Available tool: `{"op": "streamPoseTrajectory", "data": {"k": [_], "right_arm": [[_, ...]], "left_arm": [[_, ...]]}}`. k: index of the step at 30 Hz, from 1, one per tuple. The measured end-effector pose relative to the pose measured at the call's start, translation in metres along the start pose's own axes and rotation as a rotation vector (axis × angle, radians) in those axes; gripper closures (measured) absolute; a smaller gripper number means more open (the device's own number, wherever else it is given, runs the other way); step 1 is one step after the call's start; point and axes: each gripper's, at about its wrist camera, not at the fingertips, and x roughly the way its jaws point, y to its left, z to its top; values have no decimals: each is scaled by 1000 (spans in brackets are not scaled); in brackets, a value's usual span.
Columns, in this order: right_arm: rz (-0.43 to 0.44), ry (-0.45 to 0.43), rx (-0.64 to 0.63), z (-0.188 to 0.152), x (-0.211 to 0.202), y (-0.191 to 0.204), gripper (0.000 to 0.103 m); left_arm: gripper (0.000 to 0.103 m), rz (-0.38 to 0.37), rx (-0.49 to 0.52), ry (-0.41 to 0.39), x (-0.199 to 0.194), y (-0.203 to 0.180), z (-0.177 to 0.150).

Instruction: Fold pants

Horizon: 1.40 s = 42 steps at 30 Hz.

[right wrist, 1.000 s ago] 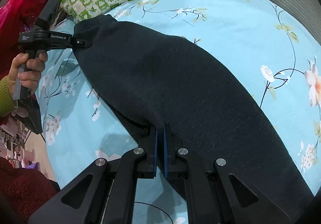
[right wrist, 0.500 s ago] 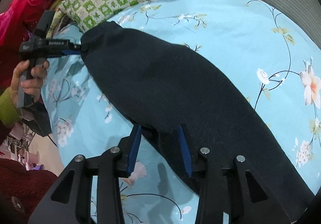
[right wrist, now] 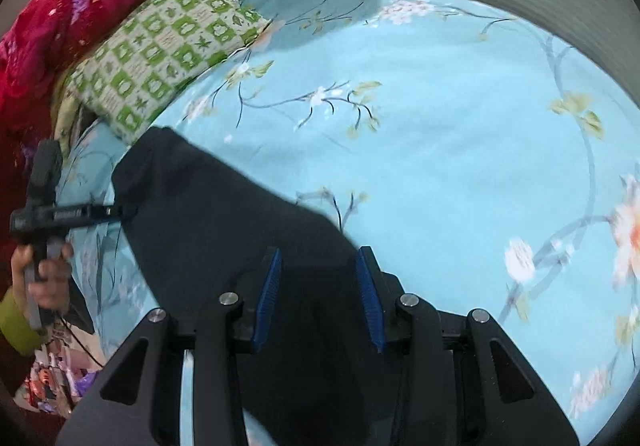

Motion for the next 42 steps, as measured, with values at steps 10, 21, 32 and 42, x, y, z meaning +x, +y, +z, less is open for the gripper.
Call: {"op": "streamPoseTrajectory", "data": {"k": [10,21,32,42], "right_arm": [[109,164,73,28,76,-11,63],[254,24,84,29,24,-3,96],[157,-50,36,30,27,7,97],[-107,-49,17,25,68,12,98]], "left_arm": [[57,-4,-7,-32,14,-2,12],[87,-180,61,-173,-67,-24,2],[87,-64,217,-175,-52,-21,5],[78,168,388,-145,17,-22,10]]}}
